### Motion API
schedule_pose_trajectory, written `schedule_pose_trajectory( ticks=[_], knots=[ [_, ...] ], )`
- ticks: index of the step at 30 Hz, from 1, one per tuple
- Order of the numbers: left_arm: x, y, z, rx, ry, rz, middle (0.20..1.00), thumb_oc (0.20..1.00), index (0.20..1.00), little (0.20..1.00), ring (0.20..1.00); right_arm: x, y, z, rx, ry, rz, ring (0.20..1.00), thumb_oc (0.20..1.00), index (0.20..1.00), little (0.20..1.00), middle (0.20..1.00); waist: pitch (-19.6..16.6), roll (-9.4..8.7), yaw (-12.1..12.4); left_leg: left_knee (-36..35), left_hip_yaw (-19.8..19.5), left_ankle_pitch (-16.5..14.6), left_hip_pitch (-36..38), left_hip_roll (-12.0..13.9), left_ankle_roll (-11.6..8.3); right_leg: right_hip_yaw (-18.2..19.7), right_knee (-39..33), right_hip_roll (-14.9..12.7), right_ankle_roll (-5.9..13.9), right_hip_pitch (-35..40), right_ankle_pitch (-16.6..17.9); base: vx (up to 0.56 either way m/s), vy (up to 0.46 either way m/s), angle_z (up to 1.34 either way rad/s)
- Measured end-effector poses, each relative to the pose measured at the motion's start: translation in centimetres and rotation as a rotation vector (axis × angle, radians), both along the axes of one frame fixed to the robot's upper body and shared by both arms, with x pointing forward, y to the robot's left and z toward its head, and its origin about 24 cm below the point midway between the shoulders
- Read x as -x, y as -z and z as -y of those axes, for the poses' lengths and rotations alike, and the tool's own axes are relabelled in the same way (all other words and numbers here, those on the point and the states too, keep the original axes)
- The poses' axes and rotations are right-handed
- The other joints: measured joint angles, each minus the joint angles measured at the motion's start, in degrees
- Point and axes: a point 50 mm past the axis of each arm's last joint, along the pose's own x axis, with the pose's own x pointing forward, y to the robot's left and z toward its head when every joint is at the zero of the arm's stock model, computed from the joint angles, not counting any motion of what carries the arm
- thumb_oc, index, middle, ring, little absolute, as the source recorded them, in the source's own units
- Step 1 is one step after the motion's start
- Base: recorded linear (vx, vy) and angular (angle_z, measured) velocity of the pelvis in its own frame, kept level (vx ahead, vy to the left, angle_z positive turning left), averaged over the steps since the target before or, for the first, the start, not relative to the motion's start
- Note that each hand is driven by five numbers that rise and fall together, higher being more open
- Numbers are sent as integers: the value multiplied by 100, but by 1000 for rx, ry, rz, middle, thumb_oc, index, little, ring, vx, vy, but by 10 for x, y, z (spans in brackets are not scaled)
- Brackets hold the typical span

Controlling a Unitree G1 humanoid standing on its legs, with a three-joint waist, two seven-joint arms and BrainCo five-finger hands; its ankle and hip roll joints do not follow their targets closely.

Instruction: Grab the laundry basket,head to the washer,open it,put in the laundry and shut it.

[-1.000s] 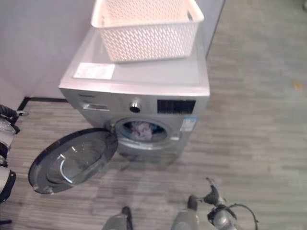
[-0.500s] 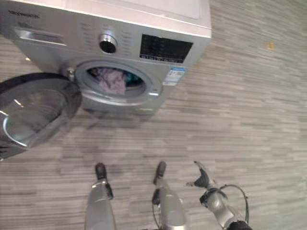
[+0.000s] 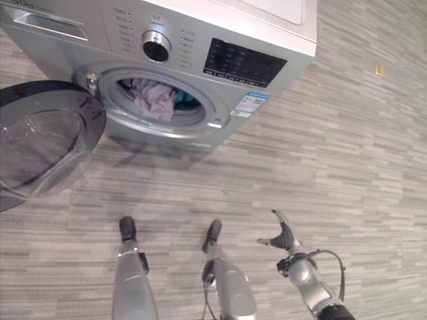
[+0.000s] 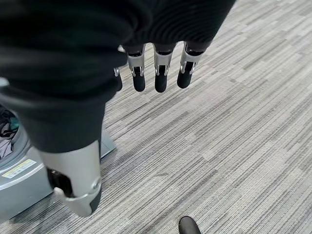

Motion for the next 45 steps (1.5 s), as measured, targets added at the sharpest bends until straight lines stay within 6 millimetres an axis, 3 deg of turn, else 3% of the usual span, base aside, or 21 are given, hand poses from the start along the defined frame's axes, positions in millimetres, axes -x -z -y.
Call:
schedule_pose_trajectory(
  ticks=[2,4,8,10,12,14,15,16,17,18,19,20,21,22,23,26,29,32,36,40,45],
  knots=[
    [3,16,-4,39,-4,-14,1000,1000,1000,1000,1000,0,0,-1,-1,-1,-2,1000,1000,1000,1000,1000,-28,44,29,3,-13,-1,4,-1,1,1,-1,2,3,11,-2,34,1,2],
    [16,54,-18,98,-66,-136,1000,1000,1000,1000,1000,-1,-2,-2,-4,-10,4,1000,1000,1000,1000,1000,-86,140,15,15,-8,-1,15,-4,0,13,0,-1,5,18,-3,50,-4,-2],
    [29,168,-5,256,-77,-357,1000,1000,1000,1000,1000,1,-9,-1,-9,-26,22,1000,1000,1000,1000,1000,-241,288,6,115,58,-72,144,-13,27,63,1,-26,24,136,-15,50,7,-7],
    [69,273,24,525,-160,-553,1000,1000,1000,1000,1000,0,-2,-3,3,-38,-7,1000,1000,1000,1000,1000,-552,297,-59,167,220,-210,300,-29,37,215,0,-84,64,211,-43,139,-51,-20],
    [119,337,49,761,-211,-689,1000,1000,1000,1000,1000,1,-13,-15,-40,-86,39,1000,1000,1000,1000,1000,-785,77,-266,162,325,-276,446,21,-26,335,114,-82,91,190,-161,101,-10,-38],
    [161,375,69,954,-239,-714,1000,1000,1000,1000,1000,10,-15,-18,-63,-103,68,1000,1000,1000,1000,1000,-1090,-204,-411,179,474,-354,586,150,-48,542,151,-1,74,175,-224,8,71,-52],
    [155,374,72,1051,-199,-558,1000,1000,1000,1000,1000,13,-20,-12,-60,-78,79,1000,1000,1000,1000,1000,-1130,-224,-330,205,438,-357,553,113,-2,530,201,-5,58,156,-215,15,58,-20],
    [135,346,81,1048,33,-327,1000,1000,1000,1000,1000,16,-27,-6,-65,-43,98,1000,1000,1000,1000,1000,-1118,-265,-285,282,445,-387,460,140,45,565,353,-17,47,-1,-270,26,0,3],
    [119,265,135,934,584,-79,1000,1000,1000,1000,1000,31,-32,20,-52,74,124,1000,1000,1000,1000,1000,-1025,-236,-108,375,306,-375,202,160,0,521,601,-19,66,-220,-311,53,6,46],
    [119,221,184,1018,969,-35,1000,1000,1000,1000,1000,40,-24,50,25,168,57,1000,1000,1000,1000,1000,-880,-15,157,370,176,-377,408,-15,33,448,577,-164,157,112,-379,59,-7,61],
    [122,216,192,1053,1041,-85,1000,1000,1000,1000,1000,39,-23,61,65,187,37,1000,1000,1000,1000,1000,-827,186,297,411,159,-499,582,-94,40,492,521,-246,230,272,-469,111,-7,51],
    [127,232,192,1147,1022,-145,1000,1000,1000,1000,1000,40,-23,71,108,191,14,1000,1000,1000,1000,1000,-921,452,360,477,186,-606,647,-150,72,519,531,-314,275,350,-541,88,-14,-5],
    [133,266,181,1262,882,-206,1000,1000,1000,1000,1000,32,-31,81,148,189,34,1000,1000,1000,1000,1000,-1081,751,353,477,305,-652,765,-200,63,568,476,-382,349,423,-726,95,-17,-42],
    [148,315,177,1416,646,-258,1000,1000,1000,1000,1000,23,-40,90,169,211,79,1000,1000,1000,1000,1000,-1027,1230,344,331,463,-585,888,-257,138,817,305,-415,407,494,-605,11,-65,-46],
    [142,326,202,1504,661,-243,1000,1000,1000,1000,1000,35,-20,96,175,259,-6,1000,1000,1000,1000,1000,-1045,1287,286,221,469,-518,1012,-222,58,824,312,-384,347,436,-339,10,-64,-34],
    [104,321,251,1610,827,-143,1000,1000,1000,1000,1000,50,7,87,163,271,-120,1000,1000,1000,1000,1000,-1021,1096,176,-433,454,-202,1543,-163,66,820,198,-227,242,720,-353,16,-54,-14],
    [71,299,260,1572,940,-77,1000,1000,1000,1000,1000,55,19,74,135,260,-154,1000,1000,1000,1000,1000,-1054,884,-31,-932,496,85,1815,-91,3,806,-9,-64,156,829,-176,25,-18,-15],
    [63,289,253,1533,968,-15,1000,1000,1000,1000,1000,59,28,56,124,172,-197,1000,1000,1000,1000,1000,-1055,954,-39,-1405,601,269,2226,-71,-43,808,-36,-15,119,996,-209,55,-6,-7],
    [92,316,236,1539,830,-82,1000,1000,1000,1000,1000,71,49,30,98,4,-323,1000,1000,1000,1000,1000,-1282,1241,178,-1634,563,301,2499,-83,-76,709,-61,-9,162,1254,-346,32,-4,15],
    [160,373,211,1618,479,-166,1000,1000,1000,1000,1000,89,76,11,56,-41,-478,1000,1000,1000,1000,1000,-1504,1591,580,-1712,266,319,2605,-187,-66,377,-51,-98,247,1548,-460,4,-12,43],
    [197,400,192,1595,239,-105,1000,1000,1000,1000,1000,104,98,-3,4,20,-586,1000,1000,1000,1000,1000,-1572,1511,971,-1717,-41,333,2648,-247,-44,87,-59,-136,318,1821,-575,-8,-37,30]
  ],
)
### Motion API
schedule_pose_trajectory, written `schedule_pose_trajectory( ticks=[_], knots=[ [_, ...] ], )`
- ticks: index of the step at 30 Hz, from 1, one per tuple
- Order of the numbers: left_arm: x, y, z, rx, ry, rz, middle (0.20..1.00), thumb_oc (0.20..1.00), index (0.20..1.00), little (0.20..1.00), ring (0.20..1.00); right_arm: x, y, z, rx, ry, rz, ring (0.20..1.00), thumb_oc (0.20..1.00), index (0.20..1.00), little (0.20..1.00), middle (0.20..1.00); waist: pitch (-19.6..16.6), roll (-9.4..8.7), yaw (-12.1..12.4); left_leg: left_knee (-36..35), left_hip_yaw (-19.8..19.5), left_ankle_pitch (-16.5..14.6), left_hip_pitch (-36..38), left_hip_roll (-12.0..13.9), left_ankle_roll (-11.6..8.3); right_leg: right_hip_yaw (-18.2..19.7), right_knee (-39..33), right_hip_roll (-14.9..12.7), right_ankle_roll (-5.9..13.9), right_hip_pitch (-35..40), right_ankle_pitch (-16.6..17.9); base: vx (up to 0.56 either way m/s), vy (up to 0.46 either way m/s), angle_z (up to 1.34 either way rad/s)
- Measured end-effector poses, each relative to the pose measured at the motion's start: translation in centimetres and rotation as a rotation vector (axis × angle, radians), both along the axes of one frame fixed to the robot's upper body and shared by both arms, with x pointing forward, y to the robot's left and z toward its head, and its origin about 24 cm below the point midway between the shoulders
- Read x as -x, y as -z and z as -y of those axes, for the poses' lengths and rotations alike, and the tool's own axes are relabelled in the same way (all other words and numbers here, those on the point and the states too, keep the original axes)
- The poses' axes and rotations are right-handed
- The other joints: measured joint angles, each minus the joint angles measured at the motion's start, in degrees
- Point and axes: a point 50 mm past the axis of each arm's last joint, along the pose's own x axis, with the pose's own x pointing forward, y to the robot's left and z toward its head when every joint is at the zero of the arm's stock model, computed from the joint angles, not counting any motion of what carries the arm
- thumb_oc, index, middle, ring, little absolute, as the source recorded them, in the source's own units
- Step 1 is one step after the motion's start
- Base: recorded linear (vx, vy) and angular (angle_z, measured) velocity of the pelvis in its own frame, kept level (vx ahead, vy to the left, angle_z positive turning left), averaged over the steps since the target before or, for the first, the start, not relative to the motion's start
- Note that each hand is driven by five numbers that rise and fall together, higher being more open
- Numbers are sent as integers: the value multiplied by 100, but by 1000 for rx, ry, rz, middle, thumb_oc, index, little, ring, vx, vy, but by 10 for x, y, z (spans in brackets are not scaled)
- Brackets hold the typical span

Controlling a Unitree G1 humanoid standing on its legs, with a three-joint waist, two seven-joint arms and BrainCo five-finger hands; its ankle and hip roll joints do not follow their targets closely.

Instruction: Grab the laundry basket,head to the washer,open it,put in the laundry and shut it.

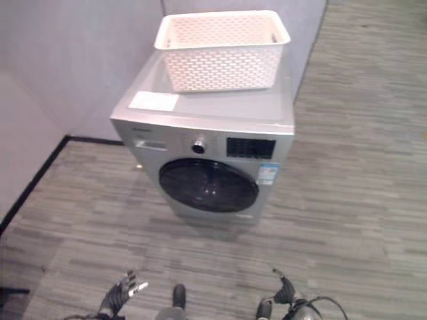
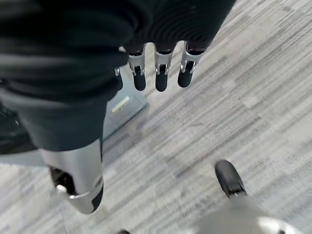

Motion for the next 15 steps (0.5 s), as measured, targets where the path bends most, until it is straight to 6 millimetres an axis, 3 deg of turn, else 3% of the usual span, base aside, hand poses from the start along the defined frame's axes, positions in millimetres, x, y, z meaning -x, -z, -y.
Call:
schedule_pose_trajectory(
  ticks=[4,7,11,15],
  knots=[
    [5,5,-15,-97,-105,-13,1000,1000,1000,1000,1000,19,13,-4,1,45,-73,1000,1000,1000,1000,1000,-271,-167,99,-28,-47,-23,24,-27,-26,-75,-1,-23,-2,115,-26,-14,-26,12],
    [6,11,-17,-106,-173,-32,1000,1000,1000,1000,1000,30,17,-1,20,76,-107,1000,1000,1000,1000,1000,-473,-175,103,-29,-91,-21,31,-60,-23,-107,-2,-58,-27,145,-45,-29,-12,6],
    [5,18,-14,-72,-170,-69,1000,1000,1000,1000,1000,57,27,10,58,175,-213,1000,1000,1000,1000,1000,-615,-128,77,-29,-157,-13,29,-73,-13,-204,-2,-68,-27,208,-48,-11,8,11],
    [19,31,-9,-39,-194,-157,1000,1000,1000,1000,1000,65,28,15,71,204,-238,1000,1000,1000,1000,1000,-731,-32,58,-28,-157,-13,33,-73,-13,-210,-2,-69,-27,214,-48,0,0,0]
  ],
)
